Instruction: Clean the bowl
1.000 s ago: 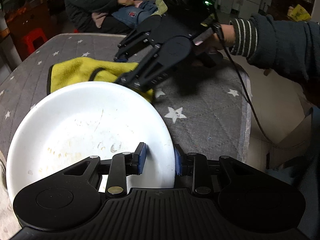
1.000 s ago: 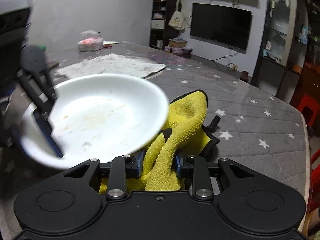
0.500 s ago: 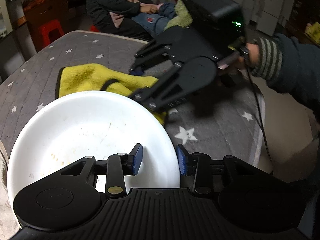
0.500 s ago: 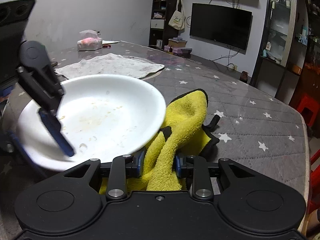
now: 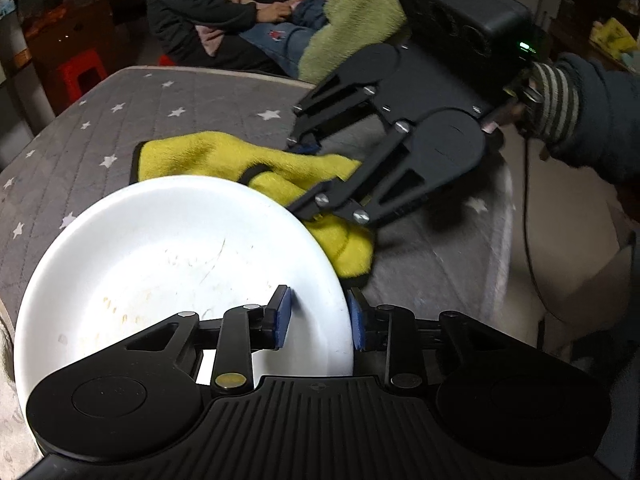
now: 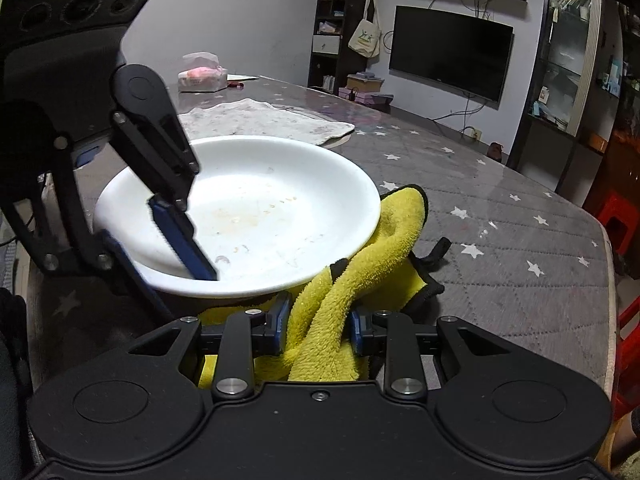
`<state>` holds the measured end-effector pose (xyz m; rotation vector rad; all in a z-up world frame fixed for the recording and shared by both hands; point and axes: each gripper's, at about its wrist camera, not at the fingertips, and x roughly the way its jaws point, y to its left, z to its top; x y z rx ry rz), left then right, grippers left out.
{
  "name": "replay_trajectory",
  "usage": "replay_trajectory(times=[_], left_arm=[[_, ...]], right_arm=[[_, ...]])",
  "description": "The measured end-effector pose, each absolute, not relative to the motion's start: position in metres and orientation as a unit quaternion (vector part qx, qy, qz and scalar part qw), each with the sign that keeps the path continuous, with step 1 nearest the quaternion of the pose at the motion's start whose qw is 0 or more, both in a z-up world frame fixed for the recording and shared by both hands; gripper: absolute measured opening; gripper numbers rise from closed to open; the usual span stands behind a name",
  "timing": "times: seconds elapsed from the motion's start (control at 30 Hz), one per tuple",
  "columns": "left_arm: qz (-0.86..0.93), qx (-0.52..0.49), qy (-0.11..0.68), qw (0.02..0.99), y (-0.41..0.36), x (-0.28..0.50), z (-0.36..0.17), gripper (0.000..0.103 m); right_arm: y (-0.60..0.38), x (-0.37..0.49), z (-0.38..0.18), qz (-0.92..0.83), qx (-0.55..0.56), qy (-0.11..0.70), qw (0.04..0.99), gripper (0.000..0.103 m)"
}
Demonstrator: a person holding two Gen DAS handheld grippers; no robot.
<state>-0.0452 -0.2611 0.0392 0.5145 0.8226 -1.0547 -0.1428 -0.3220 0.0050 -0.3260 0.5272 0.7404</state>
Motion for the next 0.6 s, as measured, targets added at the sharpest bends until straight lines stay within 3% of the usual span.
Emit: replay_trajectory(times=[0.6], left_arm=[[-0.479,0.211,0.365,0.770,-0.245,-0.056,0.040,0.033]], right_arm=[[-0.330,-0.103,-0.003,0.309,-0.088,0.258,0.911,0.031]])
